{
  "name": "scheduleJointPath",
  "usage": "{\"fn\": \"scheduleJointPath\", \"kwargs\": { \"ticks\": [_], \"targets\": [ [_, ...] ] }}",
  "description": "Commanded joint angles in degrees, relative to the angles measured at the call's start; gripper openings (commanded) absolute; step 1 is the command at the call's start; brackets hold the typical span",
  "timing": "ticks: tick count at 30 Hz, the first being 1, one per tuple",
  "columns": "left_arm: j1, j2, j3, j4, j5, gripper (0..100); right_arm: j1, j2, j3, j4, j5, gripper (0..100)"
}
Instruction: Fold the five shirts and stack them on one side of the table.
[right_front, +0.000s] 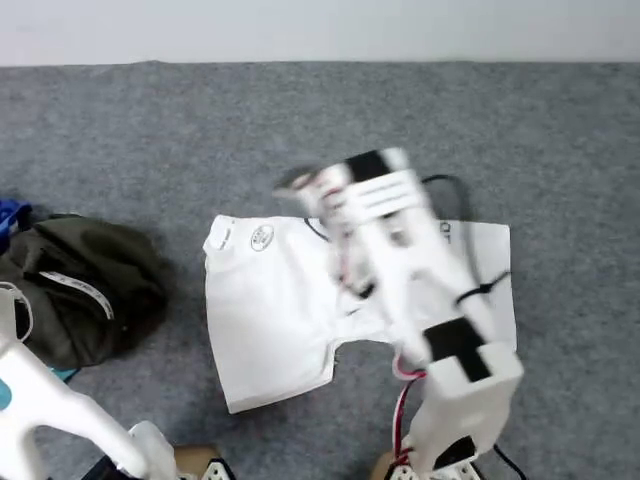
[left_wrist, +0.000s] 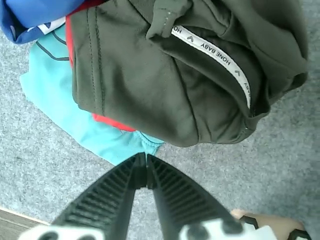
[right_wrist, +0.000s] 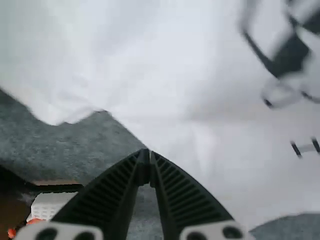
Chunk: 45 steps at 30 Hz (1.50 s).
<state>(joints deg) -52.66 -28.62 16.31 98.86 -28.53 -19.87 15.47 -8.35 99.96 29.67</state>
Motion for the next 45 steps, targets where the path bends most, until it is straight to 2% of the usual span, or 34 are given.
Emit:
{"fn": "scheduleJointPath", "kwargs": {
  "ticks": [1, 3, 5, 8, 10, 16, 21, 30, 42, 45],
  "targets": [
    [0.3, -1.6, -1.8, 1.1, 0.5, 1, 11.8, -3.7, -0.7, -3.8, -0.7, 1.2],
    [0.3, -1.6, -1.7, 1.1, 0.5, 1, 16.0, -3.7, -0.7, -7.6, -0.8, 3.0],
    [0.2, -1.6, -1.7, 1.1, 0.5, 1, 19.0, -3.7, -0.7, -10.9, -2.2, 8.8],
    [0.4, -1.2, -1.6, 1.1, 0.5, 1, 22.6, -3.6, -0.7, -16.4, -11.1, 18.8],
    [0.4, -1.1, -1.4, 1.1, 0.5, 1, 24.0, -3.6, -0.6, -19.8, -14.4, 21.7],
    [0.4, -1.1, 3.5, 0.7, 0.2, 1, 25.3, 0.2, -0.6, -26.9, -14.9, 16.6],
    [0.4, -1.1, 6.4, 0.7, 0.2, 1, 28.6, 3.7, -0.6, -30.4, -14.9, 16.4],
    [0.4, -1.1, 8.9, 0.6, 0.2, 1, 34.4, 8.5, -0.7, -30.8, -14.8, 16.2],
    [0.4, -1.5, 15.4, -1.8, 0.4, 1, 34.7, 10.3, -0.6, -30.3, -14.7, 16.0],
    [0.4, -1.5, 15.4, -1.7, 0.4, 1, 34.1, 10.2, -0.6, -30.3, -14.7, 10.7]
  ]
}}
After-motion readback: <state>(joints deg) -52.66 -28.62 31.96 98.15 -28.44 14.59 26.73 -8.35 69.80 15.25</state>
